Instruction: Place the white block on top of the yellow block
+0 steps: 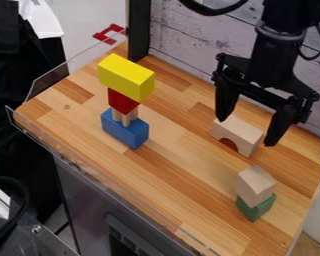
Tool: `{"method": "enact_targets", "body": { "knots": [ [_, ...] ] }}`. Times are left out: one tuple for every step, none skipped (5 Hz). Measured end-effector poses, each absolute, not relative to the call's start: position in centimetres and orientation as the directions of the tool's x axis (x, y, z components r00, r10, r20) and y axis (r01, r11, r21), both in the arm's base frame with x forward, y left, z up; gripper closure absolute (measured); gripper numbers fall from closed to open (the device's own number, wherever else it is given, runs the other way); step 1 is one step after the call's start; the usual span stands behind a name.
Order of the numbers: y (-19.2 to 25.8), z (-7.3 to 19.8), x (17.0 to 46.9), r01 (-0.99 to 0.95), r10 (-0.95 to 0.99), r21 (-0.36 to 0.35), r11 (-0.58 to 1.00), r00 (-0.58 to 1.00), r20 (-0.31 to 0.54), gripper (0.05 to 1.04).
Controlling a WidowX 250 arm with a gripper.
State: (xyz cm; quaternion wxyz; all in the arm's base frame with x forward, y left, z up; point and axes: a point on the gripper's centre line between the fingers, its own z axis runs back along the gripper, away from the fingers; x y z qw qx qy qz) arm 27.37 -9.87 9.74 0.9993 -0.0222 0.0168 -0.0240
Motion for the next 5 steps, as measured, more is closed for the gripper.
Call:
{"method": "enact_targets", "body": {
  "knots": [
    [-9.8, 8.8, 27.0, 0.045, -0.048, -0.037, 0.998, 0.997, -0.068, 0.083],
    [-10.1, 8.5, 26.8, 0.05, -0.055, -0.063, 0.997, 0.995, -0.085, 0.083],
    [-10.4, 8.5, 26.5, 0.068, -0.074, -0.069, 0.995, 0.992, -0.098, 0.084],
    [-11.4, 8.6, 25.8, 0.095, -0.105, -0.083, 0.992, 0.988, -0.117, 0.083],
    [-11.7, 7.9, 24.8, 0.092, -0.106, -0.101, 0.991, 0.984, -0.146, 0.083]
  ]
}}
